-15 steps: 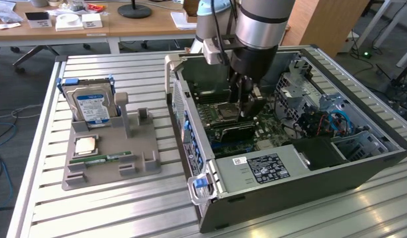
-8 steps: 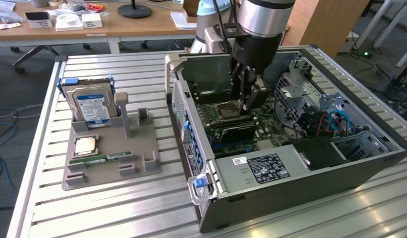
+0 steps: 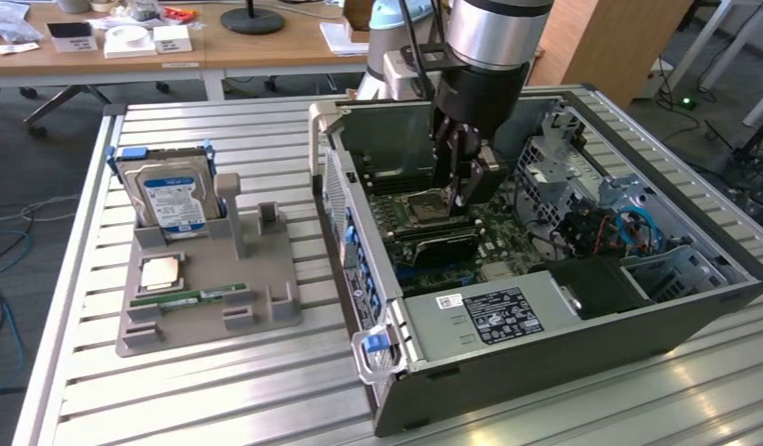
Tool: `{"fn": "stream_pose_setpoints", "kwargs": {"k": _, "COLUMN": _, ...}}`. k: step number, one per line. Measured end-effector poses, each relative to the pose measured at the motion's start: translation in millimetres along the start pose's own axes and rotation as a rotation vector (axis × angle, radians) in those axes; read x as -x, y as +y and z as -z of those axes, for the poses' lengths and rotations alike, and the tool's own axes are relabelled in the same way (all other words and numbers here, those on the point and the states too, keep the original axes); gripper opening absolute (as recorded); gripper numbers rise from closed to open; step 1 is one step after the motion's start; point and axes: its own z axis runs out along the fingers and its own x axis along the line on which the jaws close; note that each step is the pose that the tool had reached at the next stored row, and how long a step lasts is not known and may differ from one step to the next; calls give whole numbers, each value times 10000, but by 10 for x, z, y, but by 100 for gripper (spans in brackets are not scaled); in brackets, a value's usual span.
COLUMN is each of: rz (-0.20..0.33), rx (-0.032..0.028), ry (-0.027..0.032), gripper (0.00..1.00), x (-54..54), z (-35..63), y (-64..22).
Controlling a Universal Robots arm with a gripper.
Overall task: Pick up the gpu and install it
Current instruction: 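Press down on the gpu until it lock into place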
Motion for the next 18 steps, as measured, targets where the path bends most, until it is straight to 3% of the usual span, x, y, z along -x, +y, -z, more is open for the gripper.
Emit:
{"fn": "stream_pose_setpoints", "kwargs": {"k": 7, "rz": 0, "rx": 0, "ry": 0, "gripper": 61, "x": 0, "z": 0, "y": 0}}
{"fn": "stream_pose_setpoints", "kwargs": {"k": 10, "rz": 0, "rx": 0, "ry": 0, "gripper": 43, "x": 0, "z": 0, "y": 0}}
{"fn": "stream_pose_setpoints", "kwargs": {"k": 13, "rz": 0, "rx": 0, "ry": 0, "gripper": 37, "x": 0, "z": 0, "y": 0}}
{"fn": "stream_pose_setpoints", "kwargs": {"k": 16, "rz": 0, "rx": 0, "ry": 1, "gripper": 20, "x": 0, "z": 0, "y": 0}}
{"fn": "stream_pose_setpoints", "kwargs": {"k": 18, "rz": -1, "rx": 0, "ry": 0, "gripper": 14, "x": 0, "z": 0, "y": 0}}
